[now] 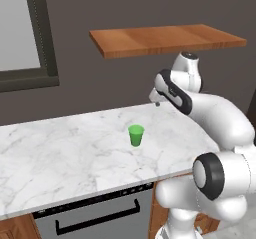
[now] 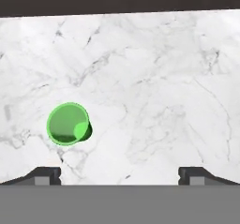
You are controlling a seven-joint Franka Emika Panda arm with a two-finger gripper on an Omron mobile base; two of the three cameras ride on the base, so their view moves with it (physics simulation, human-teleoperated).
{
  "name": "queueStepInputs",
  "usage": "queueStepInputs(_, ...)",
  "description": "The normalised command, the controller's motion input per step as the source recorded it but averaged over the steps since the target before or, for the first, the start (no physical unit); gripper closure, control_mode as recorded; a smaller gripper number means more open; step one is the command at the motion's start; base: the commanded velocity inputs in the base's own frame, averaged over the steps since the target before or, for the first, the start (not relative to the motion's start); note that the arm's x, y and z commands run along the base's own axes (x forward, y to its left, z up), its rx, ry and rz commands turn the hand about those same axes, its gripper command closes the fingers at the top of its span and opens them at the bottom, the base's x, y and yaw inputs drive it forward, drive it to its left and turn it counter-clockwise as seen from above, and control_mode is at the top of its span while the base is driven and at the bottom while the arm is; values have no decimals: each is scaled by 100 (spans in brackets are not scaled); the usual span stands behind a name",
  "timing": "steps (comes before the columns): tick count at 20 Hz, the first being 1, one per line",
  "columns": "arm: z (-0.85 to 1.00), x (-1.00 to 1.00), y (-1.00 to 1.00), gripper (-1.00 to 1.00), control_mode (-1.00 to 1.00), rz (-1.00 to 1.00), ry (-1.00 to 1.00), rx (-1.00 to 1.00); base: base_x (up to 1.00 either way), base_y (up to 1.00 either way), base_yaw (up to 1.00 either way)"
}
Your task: Place the pitcher and cup on the dining counter for serving.
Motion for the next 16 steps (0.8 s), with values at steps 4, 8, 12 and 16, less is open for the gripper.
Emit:
queueStepInputs(4,-31,34,37,-100,-100,0,23,1,0,0,0)
queueStepInputs(8,-40,2,65,-100,-100,0,9,0,0,0,0)
queueStepInputs(12,-33,21,28,-100,-100,0,3,0,0,0,0)
queueStepInputs(16,-81,0,19,-100,-100,0,4,-1,0,0,0)
